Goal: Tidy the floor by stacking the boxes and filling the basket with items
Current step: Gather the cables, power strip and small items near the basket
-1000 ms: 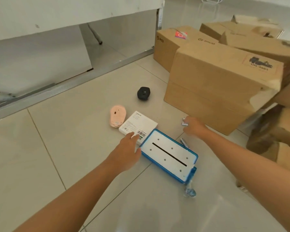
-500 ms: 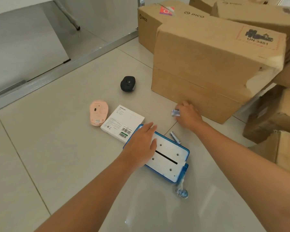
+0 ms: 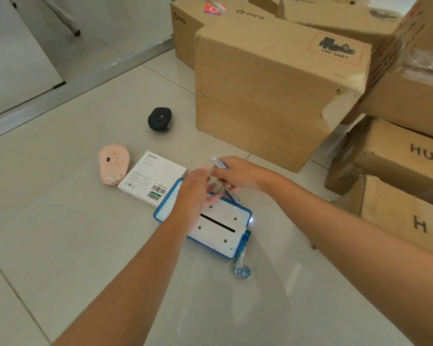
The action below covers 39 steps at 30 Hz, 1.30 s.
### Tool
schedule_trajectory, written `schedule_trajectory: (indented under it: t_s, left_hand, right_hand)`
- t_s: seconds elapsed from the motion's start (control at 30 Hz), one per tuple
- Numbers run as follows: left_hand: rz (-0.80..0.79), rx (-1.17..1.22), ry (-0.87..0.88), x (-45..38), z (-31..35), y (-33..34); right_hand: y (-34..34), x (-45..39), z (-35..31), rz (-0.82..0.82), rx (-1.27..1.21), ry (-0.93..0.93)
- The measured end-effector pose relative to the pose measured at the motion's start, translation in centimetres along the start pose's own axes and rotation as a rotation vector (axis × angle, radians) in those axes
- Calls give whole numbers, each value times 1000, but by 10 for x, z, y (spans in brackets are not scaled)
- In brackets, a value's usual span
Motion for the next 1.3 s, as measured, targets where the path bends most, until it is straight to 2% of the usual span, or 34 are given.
schedule_trajectory:
  t_s: [0.03,0.1,0.23,0.27,0.33,0.4,0.47,0.57,0.73,0.97,1.1,1.3]
  left_hand:
    - [-52,131,-66,3,-4,7]
    - [-93,206,-120,7,-11,10]
    - [-25,167,-141,3,-34,-12]
    - [-22,160,-135,2,-37,-15]
    - [-42,139,-103,1,-38,-17]
    - [-47,108,-80,2,-38,-16]
    - [-25,85,-59,4,-38,-16]
    - [38,69,-48,10,-44,-23]
    - [98,50,3,27,-55,-38]
    - [86,44,9,40,-58,-54]
    - [68,39,9,42,-58,-57]
    - [28,50,-8,42,-59,-53]
  right_hand:
    - [8,4,-10,-49,46,-29]
    - [18,11,-24,-132,95,-54]
    - [11,13,-15,-167,-38,-1]
    - [4,10,-5,-112,-80,22]
    - [-19,5,20,103,-56,58]
    - [-35,5,43,302,159,94]
    - [-33,9,59,367,314,133]
    - [-13,10,67,306,353,149]
    - [2,13,77,177,190,291]
    - [-16,14,78,228,241,242]
    - [-16,24,77,155,231,197]
    - [17,29,60,72,665,62]
Point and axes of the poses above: each hand's wrist, its own x-axis away from the middle knuckle, its own y-axis out of the palm, z = x × y, the point moved 10 cm from there along -x, towards the middle knuckle, and after that the axes turned 8 degrees about -x, right-handed, at the moved point
